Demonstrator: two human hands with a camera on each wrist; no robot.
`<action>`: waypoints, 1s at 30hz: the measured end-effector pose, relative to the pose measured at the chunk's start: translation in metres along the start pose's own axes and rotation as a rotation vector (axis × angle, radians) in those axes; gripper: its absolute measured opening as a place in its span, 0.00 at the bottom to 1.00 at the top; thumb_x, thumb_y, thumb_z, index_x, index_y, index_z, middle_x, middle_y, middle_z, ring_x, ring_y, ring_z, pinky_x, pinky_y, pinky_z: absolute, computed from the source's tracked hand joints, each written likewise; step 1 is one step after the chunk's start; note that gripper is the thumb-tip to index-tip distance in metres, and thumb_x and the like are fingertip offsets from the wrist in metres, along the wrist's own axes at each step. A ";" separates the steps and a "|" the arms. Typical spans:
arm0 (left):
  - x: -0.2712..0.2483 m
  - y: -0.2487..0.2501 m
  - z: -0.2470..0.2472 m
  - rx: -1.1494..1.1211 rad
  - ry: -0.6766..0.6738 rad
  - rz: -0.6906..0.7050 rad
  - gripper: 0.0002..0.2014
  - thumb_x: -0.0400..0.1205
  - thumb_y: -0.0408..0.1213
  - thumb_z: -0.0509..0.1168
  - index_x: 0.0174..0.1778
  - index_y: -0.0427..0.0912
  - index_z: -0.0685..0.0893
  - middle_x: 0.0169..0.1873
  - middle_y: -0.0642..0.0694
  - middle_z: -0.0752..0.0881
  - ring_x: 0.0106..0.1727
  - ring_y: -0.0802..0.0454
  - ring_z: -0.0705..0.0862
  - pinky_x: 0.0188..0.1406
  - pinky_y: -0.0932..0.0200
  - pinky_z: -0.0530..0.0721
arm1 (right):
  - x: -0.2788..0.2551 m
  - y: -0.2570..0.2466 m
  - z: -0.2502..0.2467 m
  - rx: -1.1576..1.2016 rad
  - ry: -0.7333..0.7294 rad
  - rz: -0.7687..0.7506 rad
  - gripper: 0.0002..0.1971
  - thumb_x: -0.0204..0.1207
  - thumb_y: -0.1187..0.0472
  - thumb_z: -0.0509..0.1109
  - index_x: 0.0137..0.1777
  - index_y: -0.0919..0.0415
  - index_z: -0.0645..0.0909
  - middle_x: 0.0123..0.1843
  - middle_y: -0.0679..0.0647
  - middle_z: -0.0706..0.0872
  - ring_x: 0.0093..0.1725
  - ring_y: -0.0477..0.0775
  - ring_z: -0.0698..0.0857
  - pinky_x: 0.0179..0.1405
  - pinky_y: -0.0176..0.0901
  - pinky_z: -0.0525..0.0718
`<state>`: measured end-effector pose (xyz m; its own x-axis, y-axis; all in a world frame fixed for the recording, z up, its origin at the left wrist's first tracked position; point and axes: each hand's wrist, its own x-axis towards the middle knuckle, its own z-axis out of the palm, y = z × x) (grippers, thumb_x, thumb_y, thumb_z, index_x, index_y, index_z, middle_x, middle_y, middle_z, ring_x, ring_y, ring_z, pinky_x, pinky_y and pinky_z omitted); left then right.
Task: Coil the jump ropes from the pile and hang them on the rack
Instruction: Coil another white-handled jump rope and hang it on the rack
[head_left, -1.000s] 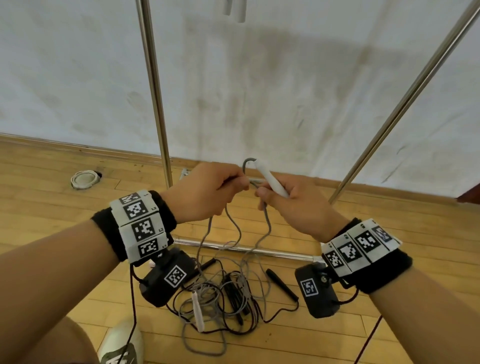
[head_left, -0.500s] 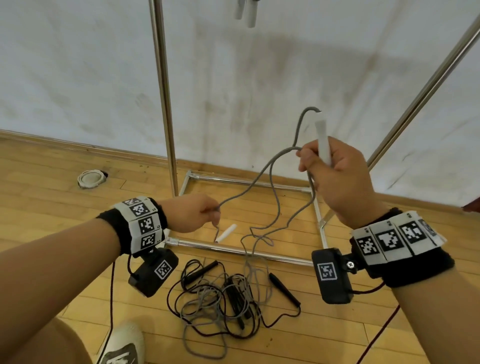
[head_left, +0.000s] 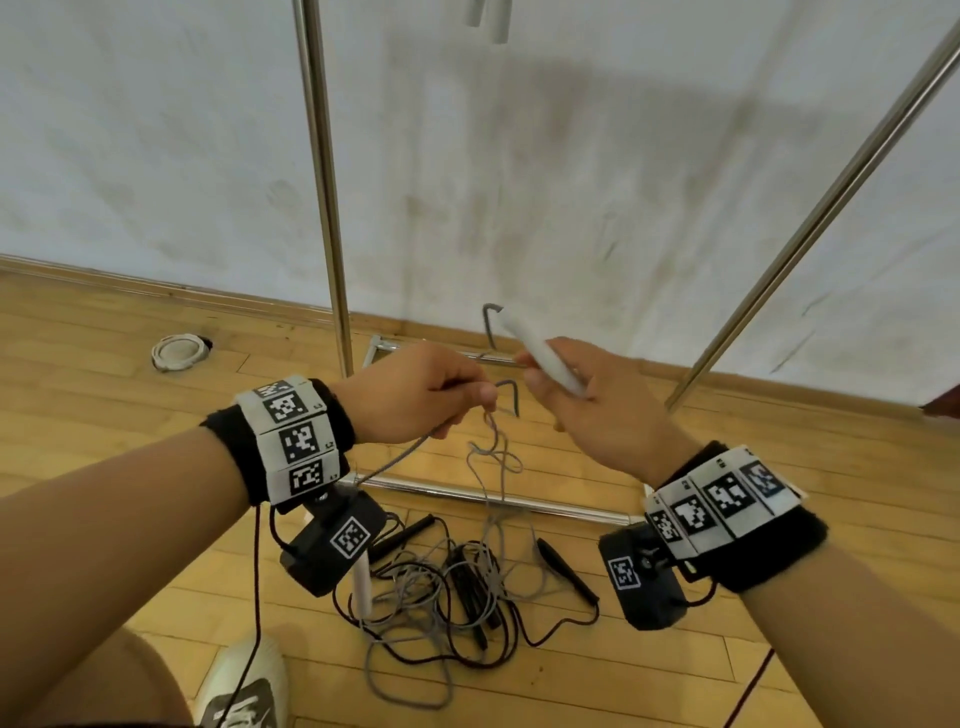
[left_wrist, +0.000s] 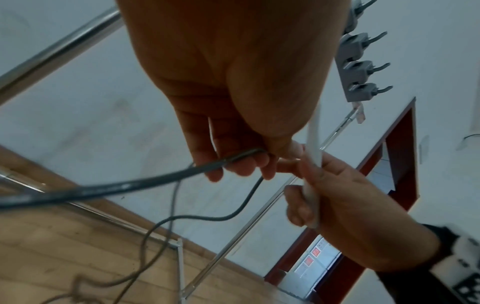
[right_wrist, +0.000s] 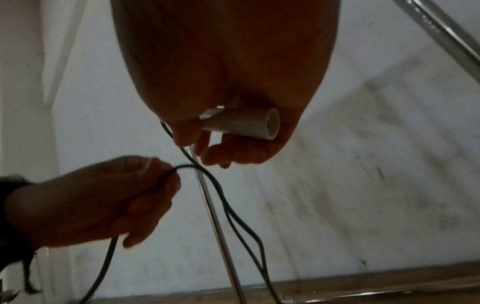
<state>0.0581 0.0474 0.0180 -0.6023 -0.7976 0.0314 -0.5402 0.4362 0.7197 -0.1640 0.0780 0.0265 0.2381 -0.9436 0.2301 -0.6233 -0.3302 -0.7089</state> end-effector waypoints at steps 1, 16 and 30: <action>-0.002 0.003 0.000 -0.011 0.010 0.027 0.12 0.87 0.48 0.61 0.46 0.49 0.88 0.25 0.55 0.84 0.25 0.60 0.83 0.30 0.62 0.82 | -0.001 -0.002 0.005 -0.001 -0.041 -0.020 0.06 0.83 0.52 0.68 0.55 0.49 0.85 0.38 0.44 0.87 0.33 0.44 0.84 0.33 0.40 0.82; -0.009 -0.040 0.004 0.264 -0.123 -0.127 0.04 0.82 0.45 0.70 0.50 0.57 0.81 0.46 0.64 0.80 0.46 0.66 0.77 0.41 0.69 0.70 | 0.009 -0.018 -0.024 0.181 0.172 -0.031 0.09 0.82 0.55 0.70 0.41 0.55 0.81 0.26 0.46 0.77 0.24 0.42 0.72 0.24 0.33 0.72; 0.005 0.000 0.004 -0.181 0.092 -0.148 0.10 0.78 0.40 0.76 0.53 0.45 0.86 0.39 0.47 0.91 0.39 0.54 0.91 0.41 0.59 0.91 | -0.004 0.007 -0.016 0.314 0.009 0.282 0.10 0.85 0.54 0.64 0.56 0.56 0.84 0.36 0.50 0.81 0.34 0.46 0.82 0.36 0.38 0.84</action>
<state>0.0527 0.0449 0.0150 -0.4639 -0.8855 -0.0263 -0.4992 0.2368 0.8335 -0.1812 0.0794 0.0310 0.0827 -0.9966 0.0027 -0.4052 -0.0361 -0.9135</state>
